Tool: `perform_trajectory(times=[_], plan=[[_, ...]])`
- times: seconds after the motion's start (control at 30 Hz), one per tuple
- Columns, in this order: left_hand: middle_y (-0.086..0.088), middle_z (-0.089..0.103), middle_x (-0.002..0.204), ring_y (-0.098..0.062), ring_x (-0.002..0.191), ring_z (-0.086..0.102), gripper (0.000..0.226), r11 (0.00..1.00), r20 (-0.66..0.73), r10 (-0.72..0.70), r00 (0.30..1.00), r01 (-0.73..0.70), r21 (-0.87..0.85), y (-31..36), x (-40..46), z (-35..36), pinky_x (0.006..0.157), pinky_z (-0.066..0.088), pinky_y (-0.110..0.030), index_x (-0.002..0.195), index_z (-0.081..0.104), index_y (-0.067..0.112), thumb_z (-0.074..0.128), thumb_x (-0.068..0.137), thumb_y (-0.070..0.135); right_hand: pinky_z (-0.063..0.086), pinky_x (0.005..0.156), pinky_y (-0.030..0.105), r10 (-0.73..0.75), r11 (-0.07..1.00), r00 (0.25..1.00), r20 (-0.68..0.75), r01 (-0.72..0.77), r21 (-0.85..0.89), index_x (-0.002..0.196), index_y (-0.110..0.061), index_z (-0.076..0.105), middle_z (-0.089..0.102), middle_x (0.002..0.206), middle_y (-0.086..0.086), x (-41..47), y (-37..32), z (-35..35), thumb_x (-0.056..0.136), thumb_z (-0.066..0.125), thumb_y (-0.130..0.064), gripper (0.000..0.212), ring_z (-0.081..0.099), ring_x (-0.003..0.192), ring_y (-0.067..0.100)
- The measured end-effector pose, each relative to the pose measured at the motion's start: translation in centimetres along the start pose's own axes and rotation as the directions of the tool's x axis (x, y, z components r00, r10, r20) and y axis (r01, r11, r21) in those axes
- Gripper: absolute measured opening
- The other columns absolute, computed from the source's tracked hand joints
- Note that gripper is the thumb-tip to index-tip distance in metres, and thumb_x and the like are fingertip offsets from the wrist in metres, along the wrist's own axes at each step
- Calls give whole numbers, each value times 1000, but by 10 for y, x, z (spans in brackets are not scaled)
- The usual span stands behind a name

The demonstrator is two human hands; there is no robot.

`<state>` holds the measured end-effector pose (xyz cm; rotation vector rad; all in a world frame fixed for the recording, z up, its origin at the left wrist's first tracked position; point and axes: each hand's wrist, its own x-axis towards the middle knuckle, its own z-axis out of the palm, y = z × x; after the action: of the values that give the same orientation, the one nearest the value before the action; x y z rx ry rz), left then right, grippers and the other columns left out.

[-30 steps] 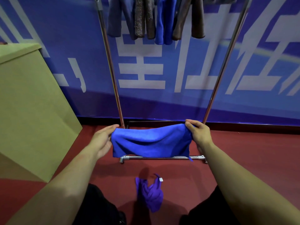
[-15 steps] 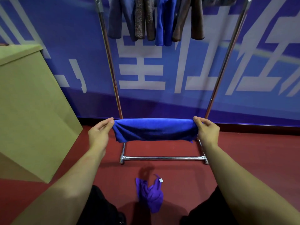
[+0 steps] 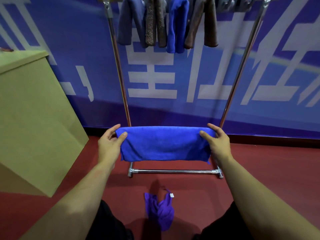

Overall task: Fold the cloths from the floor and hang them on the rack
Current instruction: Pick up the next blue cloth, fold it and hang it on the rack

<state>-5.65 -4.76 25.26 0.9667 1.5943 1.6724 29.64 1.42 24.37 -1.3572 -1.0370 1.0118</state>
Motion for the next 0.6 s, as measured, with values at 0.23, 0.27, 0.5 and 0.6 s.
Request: perform_trajectory(times=[0.23, 0.27, 0.5, 0.6], plan=[[9, 52, 131, 12, 93, 65, 73, 995, 174, -31, 984, 13, 103, -4, 0, -3, 84, 57, -18, 148, 43, 25, 70, 88, -5, 51, 99, 33, 1, 994, 990, 141, 15, -113, 147, -24, 48, 53, 142, 1, -3, 0, 1, 81, 78, 0, 77, 56, 125, 20], [8, 49, 135, 15, 91, 65, 75, 994, 196, -37, 980, 17, 103, -5, 0, -2, 78, 57, -14, 151, 40, 24, 68, 88, -7, 51, 101, 35, 12, 992, 987, 158, 8, -125, 149, -24, 46, 52, 142, 1, -3, 0, 1, 82, 76, 1, 78, 55, 125, 20], [-5, 54, 142, -10, 107, 65, 70, 996, 171, -34, 985, 19, 89, -10, 5, -6, 82, 54, -16, 148, 46, 16, 71, 87, -5, 48, 97, 28, 4, 991, 986, 164, 19, -135, 150, -19, 43, 55, 136, 0, 1, 6, -2, 82, 77, 3, 80, 55, 124, 16], [-6, 61, 134, -5, 97, 68, 65, 997, 156, -36, 987, 26, 68, -10, 5, -6, 84, 55, -17, 145, 48, 11, 72, 87, -4, 50, 94, 30, -32, 988, 990, 134, 52, -147, 149, -13, 42, 67, 122, 6, 3, 9, -3, 82, 79, -1, 78, 63, 112, 22]])
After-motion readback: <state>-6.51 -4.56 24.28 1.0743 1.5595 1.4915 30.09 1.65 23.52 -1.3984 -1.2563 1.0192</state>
